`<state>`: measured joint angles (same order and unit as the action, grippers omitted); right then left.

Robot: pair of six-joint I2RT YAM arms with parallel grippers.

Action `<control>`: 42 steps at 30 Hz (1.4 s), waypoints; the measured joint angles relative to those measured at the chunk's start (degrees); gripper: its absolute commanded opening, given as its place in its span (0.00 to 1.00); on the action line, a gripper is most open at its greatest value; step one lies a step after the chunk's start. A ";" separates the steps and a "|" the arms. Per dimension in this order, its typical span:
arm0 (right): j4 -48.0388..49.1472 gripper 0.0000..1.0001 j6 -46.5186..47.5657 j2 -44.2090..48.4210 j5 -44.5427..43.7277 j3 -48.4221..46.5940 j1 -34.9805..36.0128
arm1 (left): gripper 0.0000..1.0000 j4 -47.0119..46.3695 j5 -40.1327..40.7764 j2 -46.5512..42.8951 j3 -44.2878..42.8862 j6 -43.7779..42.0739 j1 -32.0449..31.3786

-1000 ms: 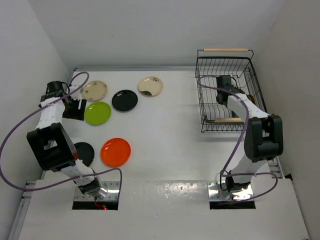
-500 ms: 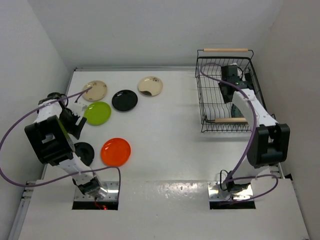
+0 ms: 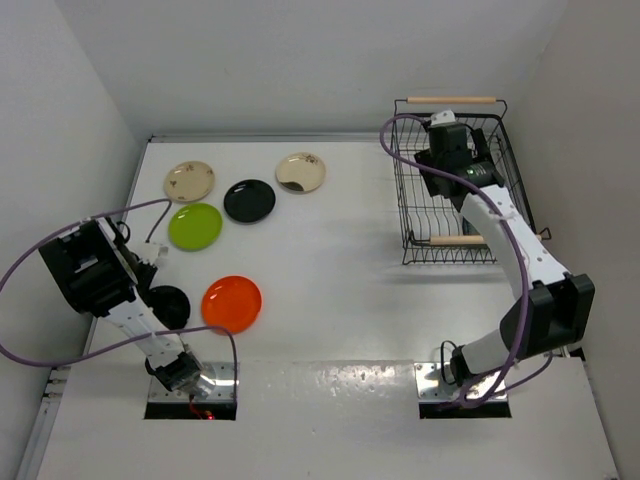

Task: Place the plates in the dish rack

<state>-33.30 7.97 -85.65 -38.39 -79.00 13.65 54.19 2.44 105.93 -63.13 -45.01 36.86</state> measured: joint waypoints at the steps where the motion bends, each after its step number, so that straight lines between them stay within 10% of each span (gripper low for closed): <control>1: 0.24 0.99 0.20 0.35 -0.02 0.09 0.24 | 0.06 0.61 0.04 0.02 0.11 -0.09 0.02; 12: 0.87 0.96 1.53 4.76 2.34 0.28 4.87 | 0.00 11.26 -10.54 -0.94 -9.11 -3.06 1.88; 20: -0.81 0.90 -1.66 4.96 32.00 -0.61 13.27 | 0.00 14.29 -36.54 -16.98 -21.92 -14.10 0.39; 32: 24.30 0.86 -27.12 -8.90 58.88 -4.87 24.90 | 0.00 5.27 -57.33 -21.90 -24.81 3.37 -23.89; 35: 27.71 0.76 -31.08 -13.16 59.49 -5.07 26.64 | 0.00 3.48 -57.88 -21.49 -24.98 6.69 -28.24; 39: 29.68 0.05 -34.75 -16.65 59.47 -5.07 27.91 | 0.00 2.29 -58.16 -21.40 -25.49 8.96 -30.18; 42: 30.29 0.00 -35.63 -17.07 59.41 -4.87 28.24 | 0.10 1.09 -56.81 -21.29 -25.64 11.65 -30.51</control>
<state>-3.01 -27.66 -102.72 21.02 -83.88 41.89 55.29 -54.37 84.64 -88.77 -33.36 6.35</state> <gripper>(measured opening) 0.095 0.042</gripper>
